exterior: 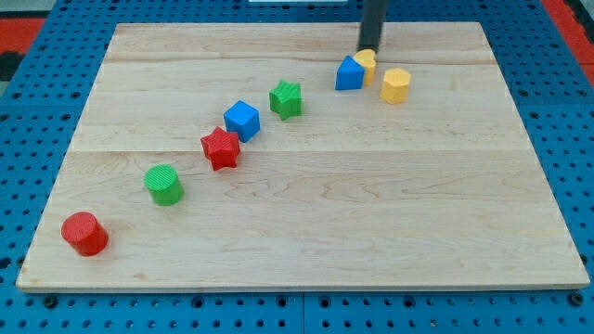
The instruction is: Push the green star into blue cube
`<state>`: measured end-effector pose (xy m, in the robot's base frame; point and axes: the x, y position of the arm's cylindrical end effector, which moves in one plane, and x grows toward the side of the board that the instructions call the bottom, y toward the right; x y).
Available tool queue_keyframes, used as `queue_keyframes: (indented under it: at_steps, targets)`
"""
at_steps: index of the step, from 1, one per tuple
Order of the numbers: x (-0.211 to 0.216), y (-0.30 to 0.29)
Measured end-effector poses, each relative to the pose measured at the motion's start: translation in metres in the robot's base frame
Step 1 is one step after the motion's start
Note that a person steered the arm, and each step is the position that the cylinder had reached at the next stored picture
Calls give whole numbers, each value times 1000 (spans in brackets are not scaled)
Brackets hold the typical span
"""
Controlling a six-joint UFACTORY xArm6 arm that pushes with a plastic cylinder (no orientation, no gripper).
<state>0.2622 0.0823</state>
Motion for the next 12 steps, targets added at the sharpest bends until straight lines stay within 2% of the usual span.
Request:
queue_keyframes:
  at_steps: [3, 6, 8, 9, 10, 11, 12]
  targets:
    - [20, 12]
    - [71, -77]
    - [72, -40]
    - [64, 9]
    - [97, 8]
    - [124, -18]
    - [111, -53]
